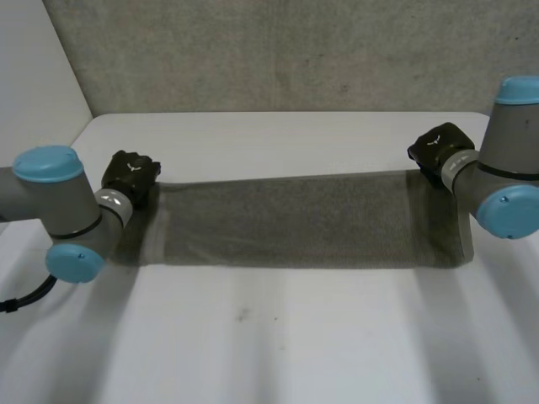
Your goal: Fold the towel.
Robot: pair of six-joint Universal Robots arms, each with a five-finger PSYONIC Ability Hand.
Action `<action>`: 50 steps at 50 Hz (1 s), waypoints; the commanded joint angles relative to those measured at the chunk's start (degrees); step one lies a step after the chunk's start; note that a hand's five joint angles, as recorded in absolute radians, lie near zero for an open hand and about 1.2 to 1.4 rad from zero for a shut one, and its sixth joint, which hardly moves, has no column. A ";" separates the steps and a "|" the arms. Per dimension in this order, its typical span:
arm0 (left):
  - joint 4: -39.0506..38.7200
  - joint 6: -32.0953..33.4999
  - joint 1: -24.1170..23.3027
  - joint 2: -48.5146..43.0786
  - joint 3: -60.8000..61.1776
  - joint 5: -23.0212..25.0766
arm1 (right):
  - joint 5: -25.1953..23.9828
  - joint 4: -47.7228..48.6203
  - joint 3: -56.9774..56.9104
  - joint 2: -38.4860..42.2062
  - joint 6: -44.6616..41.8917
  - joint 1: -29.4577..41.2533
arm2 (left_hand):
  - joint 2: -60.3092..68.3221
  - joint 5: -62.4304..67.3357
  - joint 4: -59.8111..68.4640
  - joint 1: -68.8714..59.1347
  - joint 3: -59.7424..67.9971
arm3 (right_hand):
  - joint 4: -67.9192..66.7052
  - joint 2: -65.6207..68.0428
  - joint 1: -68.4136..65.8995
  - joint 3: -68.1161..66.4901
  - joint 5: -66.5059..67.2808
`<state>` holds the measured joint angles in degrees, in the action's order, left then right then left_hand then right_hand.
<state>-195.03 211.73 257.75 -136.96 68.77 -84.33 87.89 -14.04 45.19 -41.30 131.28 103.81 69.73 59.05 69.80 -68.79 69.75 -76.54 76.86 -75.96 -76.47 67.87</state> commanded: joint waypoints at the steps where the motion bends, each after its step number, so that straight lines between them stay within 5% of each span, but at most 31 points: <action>1: 0.00 0.00 -1.55 -5.16 -6.19 0.22 | 0.61 -0.11 -8.98 6.94 -0.41 0.34 | 10.27 10.95 10.20 -11.21 10.25 | -3.46 3.14 -4.04 -3.53 2.13; 11: 0.18 0.00 -2.07 -9.37 -11.02 -0.30 | 0.44 -0.02 -17.93 14.84 -0.59 0.78 | 10.27 10.95 10.20 -11.21 10.25 | -3.46 3.14 -4.04 -3.53 2.13; 12: 0.18 0.00 -2.07 -9.55 -11.20 -0.83 | 0.44 0.07 -18.90 15.63 -0.59 0.78 | 4.63 5.31 4.56 -5.57 4.61 | 18.46 -18.78 17.88 18.39 -19.80; 13: 0.18 0.00 -2.07 -9.55 -11.20 -0.83 | 0.44 0.07 -18.91 15.64 -0.59 0.78 | 4.57 5.25 4.50 -5.52 4.56 | 18.68 -19.00 18.10 18.61 -20.02; 14: 0.26 0.00 -2.16 -9.46 -11.20 -1.27 | 0.61 0.50 -19.87 16.25 -0.42 0.87 | -33.23 -32.55 -33.30 32.28 -33.25 | 63.98 -64.30 63.40 63.91 -65.31; 15: 0.44 0.17 -2.16 -9.38 -11.20 -2.06 | 1.13 1.73 -20.83 16.60 0.02 1.22 | -59.73 -59.05 -59.80 58.79 -59.75 | 66.54 -66.86 65.96 66.47 -67.87; 30: 4.48 -4.75 -4.36 6.36 -4.08 -10.24 | 2.37 5.87 -12.58 0.87 15.76 1.66 | -59.69 -59.01 -59.76 58.74 -59.70 | 66.54 -66.86 65.96 66.47 -67.87; 40: 3.17 -13.17 -4.27 25.85 19.36 -9.53 | -3.77 6.31 19.90 -22.04 17.34 0.26 | -59.69 -59.01 -59.76 58.74 -59.70 | 66.54 -66.86 65.96 66.47 -67.87; 50: -3.24 -19.42 -4.79 32.63 32.73 -9.45 | -8.52 6.92 39.60 -29.27 17.16 -6.24 | -59.69 -59.01 -59.76 58.74 -59.70 | 58.91 -59.23 58.33 58.84 -60.25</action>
<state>-194.56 195.08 253.41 -107.13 95.33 -93.79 81.94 -7.64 75.43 -68.04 148.64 101.09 9.56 1.77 9.51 -10.08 9.63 -14.86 13.99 -13.86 -14.13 3.75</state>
